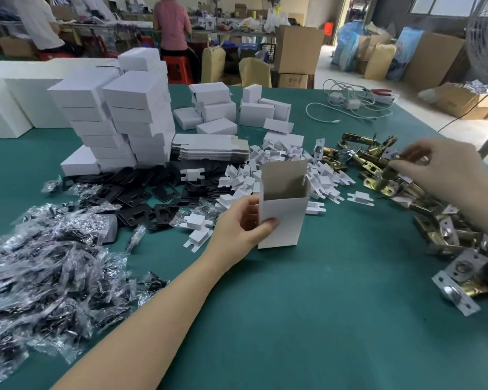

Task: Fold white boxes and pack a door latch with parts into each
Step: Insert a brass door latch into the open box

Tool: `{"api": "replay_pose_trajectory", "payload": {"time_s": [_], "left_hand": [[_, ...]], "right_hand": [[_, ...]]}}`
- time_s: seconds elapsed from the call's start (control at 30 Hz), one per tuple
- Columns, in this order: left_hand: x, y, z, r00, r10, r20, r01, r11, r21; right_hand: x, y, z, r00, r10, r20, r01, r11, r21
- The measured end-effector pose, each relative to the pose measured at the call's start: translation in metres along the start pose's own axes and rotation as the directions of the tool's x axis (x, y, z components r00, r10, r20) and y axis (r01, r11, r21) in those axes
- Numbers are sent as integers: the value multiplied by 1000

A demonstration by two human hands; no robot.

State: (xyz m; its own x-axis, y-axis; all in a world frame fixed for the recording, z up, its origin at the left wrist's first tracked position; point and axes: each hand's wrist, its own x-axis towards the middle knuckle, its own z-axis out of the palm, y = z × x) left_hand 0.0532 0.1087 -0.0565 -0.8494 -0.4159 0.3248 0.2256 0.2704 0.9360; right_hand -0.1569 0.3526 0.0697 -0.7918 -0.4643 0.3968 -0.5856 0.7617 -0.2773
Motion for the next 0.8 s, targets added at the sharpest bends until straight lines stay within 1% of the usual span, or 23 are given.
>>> {"api": "replay_pose_trajectory", "payload": {"time_s": [0.1, 0.2, 0.27, 0.33, 0.43, 0.53, 0.6, 0.8], "left_hand": [[2, -1, -1, 1000, -1, -16, 1, 1000, -8], [3, -3, 0, 1000, 0, -16, 0, 1000, -19], [2, -3, 0, 1000, -1, -12, 0, 999, -40], [2, -3, -1, 1000, -7, 3, 7, 997, -71], [2, -2, -3, 999, -22, 37, 26, 994, -109], [2, -2, -4, 998, -35, 51, 41, 991, -125], [2, -1, -5, 998, -45, 49, 52, 988, -146], [1, 3, -2, 997, -30, 66, 41, 985, -166]], "right_hand": [[-3, -39, -35, 994, -105, 21, 98, 973, 207], [-10, -77, -59, 978, -201, 61, 163, 907, 388], [-14, -101, -67, 953, -274, 127, 191, 873, 449], [-15, -120, -68, 922, -344, 178, 228, 854, 468], [-14, -139, -59, 897, -406, 175, 305, 855, 419], [-9, -148, -48, 882, -451, 136, 410, 877, 250], [-9, -152, -39, 867, -478, 139, 454, 874, 175], [-22, -156, 3, 851, -458, 256, 467, 884, 28]]}}
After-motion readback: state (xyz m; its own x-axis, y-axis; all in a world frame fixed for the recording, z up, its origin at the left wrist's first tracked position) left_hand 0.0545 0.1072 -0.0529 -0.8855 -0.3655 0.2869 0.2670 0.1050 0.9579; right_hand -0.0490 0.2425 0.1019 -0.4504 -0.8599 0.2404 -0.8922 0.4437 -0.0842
